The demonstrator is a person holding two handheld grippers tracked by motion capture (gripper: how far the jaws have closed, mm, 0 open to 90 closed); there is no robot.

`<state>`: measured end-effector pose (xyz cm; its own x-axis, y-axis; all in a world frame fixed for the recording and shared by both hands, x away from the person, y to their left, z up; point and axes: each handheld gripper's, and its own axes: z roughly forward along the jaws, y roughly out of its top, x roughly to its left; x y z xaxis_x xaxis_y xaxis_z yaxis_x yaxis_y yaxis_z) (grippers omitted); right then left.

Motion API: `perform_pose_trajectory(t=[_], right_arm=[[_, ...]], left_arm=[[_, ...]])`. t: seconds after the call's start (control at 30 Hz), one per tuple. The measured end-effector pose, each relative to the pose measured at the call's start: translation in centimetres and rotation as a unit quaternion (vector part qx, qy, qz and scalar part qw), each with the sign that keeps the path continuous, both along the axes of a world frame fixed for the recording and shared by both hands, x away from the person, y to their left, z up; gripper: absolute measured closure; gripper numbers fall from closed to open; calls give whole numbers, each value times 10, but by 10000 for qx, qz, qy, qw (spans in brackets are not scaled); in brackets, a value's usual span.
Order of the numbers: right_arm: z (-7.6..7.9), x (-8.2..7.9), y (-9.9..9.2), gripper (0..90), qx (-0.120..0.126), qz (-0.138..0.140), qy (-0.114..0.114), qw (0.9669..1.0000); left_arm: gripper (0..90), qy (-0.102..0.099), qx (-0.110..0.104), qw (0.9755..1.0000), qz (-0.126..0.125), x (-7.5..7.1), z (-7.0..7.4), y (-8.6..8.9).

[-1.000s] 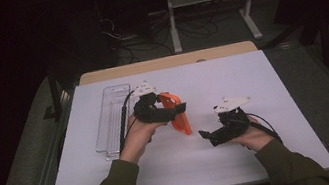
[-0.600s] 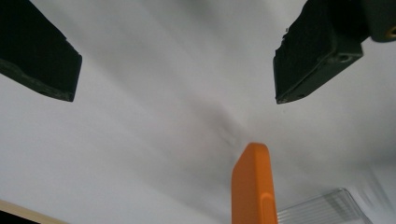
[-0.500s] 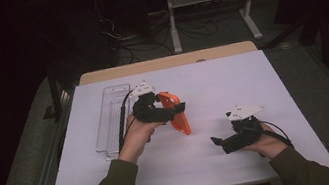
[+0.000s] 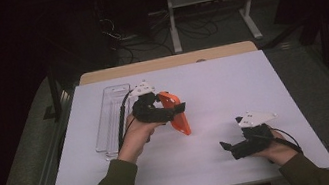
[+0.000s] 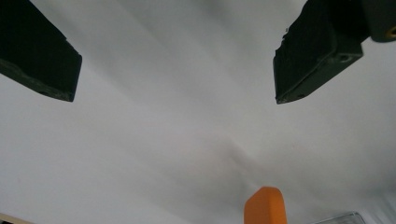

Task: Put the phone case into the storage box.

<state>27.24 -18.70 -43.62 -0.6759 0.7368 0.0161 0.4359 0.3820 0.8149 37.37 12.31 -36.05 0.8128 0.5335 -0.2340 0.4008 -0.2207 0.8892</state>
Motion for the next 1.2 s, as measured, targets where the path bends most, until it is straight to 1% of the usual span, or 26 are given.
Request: perform_pose_trajectory(t=[0.07, 0.13, 0.23, 0.33, 0.43, 0.5, 0.7, 0.87, 0.9, 0.93, 1.0, 1.07, 1.13, 1.2], right_arm=[[-2, -1, -3, 4, -11, 20, -37, 10000], [-5, -3, -4, 4, -6, -15, 54, 10000], [-6, -3, -3, 5, -19, 7, 63, 10000], [-6, -3, -3, 5, -41, 3, 0, 10000], [-6, -3, -3, 4, -45, -16, 0, 10000], [-6, -3, -2, 5, -41, -16, -7, 10000], [-5, -3, -2, 5, -40, -9, -8, 10000], [-5, -3, -2, 5, -62, 1, -21, 10000], [-5, -3, -2, 5, -79, 14, -46, 10000], [-5, -3, -2, 4, -78, 23, -58, 9999], [-5, -3, -1, 5, -58, 7, -5, 10000], [-5, -3, -1, 5, -59, 14, -10, 10000], [-5, -3, -1, 5, -69, 22, -26, 10000], [-5, -3, -1, 4, -62, 18, -11, 10000]], left_arm=[[161, -11, 9, 10000, -14, 0, 0, 0], [161, -30, 15, 10000, -27, 0, 1, 0], [161, -58, 8, 10000, -45, -1, 3, 0], [161, -78, -21, 10000, -55, -2, 6, 0], [161, -107, -45, 9999, -69, -3, 8, 0], [161, -108, -32, 9999, -71, -3, 10, 1], [161, -193, -10, 9998, -39, -3, 15, 3], [161, -227, 95, 9997, -48, -3, 20, 5], [161, -261, 119, 9996, -38, -3, 21, 6], [161, -244, 124, 9996, -36, -3, 22, 6], [161, -287, 168, 9994, -39, -1, 25, 7], [161, -332, 256, 9991, -45, 0, 28, 9], [161, -367, 296, 9989, -45, 2, 31, 11], [161, -377, 269, 9989, -12, 3, 34, 11]])
